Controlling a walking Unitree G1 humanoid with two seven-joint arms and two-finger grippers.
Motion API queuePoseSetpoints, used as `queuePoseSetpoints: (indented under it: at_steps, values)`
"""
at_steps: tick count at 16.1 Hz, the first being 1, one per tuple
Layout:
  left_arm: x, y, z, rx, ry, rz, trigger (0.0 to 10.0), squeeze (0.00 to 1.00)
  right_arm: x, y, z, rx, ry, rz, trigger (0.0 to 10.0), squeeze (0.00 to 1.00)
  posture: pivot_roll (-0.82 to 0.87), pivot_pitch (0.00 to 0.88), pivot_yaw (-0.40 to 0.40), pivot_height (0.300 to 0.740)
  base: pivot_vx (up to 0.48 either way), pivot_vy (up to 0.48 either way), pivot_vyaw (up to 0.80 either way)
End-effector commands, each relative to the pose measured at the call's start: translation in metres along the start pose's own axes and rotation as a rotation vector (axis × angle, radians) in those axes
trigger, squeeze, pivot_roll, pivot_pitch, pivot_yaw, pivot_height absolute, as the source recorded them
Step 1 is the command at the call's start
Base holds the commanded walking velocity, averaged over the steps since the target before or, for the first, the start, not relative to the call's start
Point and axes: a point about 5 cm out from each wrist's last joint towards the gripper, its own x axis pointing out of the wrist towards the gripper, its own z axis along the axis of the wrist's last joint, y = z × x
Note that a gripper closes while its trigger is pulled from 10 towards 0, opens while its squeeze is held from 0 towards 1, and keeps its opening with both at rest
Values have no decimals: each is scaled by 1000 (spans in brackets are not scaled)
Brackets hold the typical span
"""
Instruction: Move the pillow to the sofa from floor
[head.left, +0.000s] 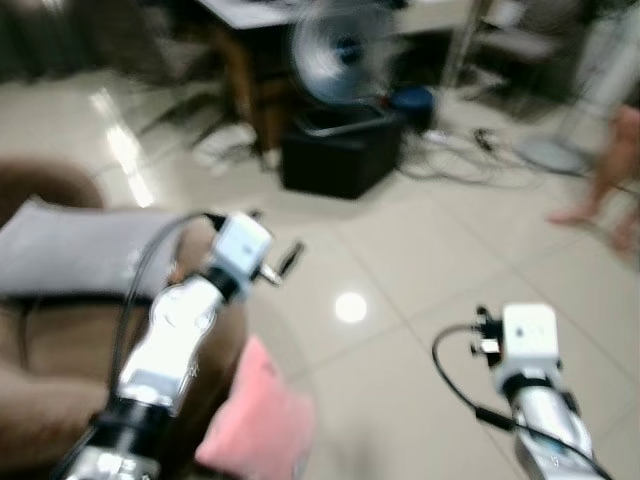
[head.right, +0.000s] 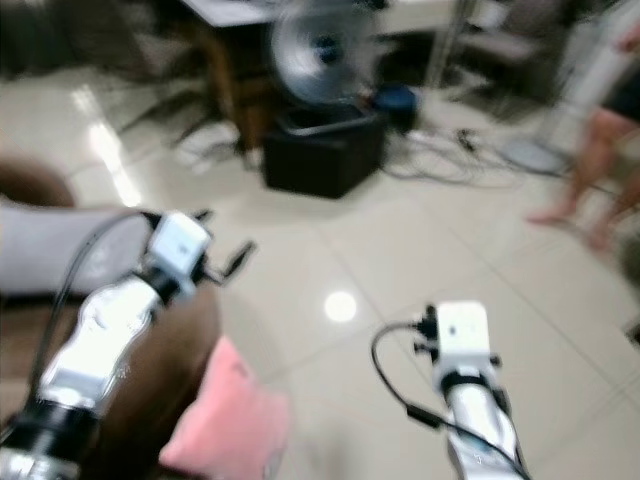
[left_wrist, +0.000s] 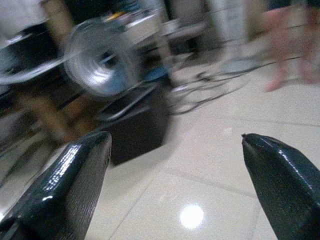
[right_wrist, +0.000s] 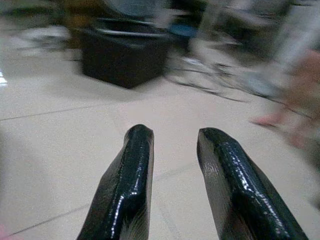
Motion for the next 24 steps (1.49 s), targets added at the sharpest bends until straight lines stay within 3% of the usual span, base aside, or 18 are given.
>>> queuePoseSetpoints:
  at_steps: [1,7,18,20,21,24]
  values:
    - [0,-3,-4,0,21,-5,10000,0,-3,-1,-2,3,14,16,10000,0,-46,21,-25,736,0,0,0]
    - [0,-11,-2,-20,-6,-41,10000,0,-9,-1,-9,-4,37,3,10000,0,-57,30,-17,736,0,0,0]
    - [1,-15,2,-22,-22,-73,10000,0,-13,-1,-3,2,-19,-12,10000,0,-60,37,-7,736,0,395,0]
    - [-1,-17,4,69,-38,-76,10000,0,-12,-2,-2,-6,-25,-11,10000,0,-59,36,-18,736,0,-240,0]
    - [-1,-18,3,69,-38,-75,10000,0,-12,-2,-2,-8,-27,-10,10000,0,-59,36,-18,736,0,-480,0]
    - [0,-19,-1,-27,-12,-38,10000,0,-12,-1,-6,-19,-1,19,10000,0,-60,29,-24,736,0,-160,0]
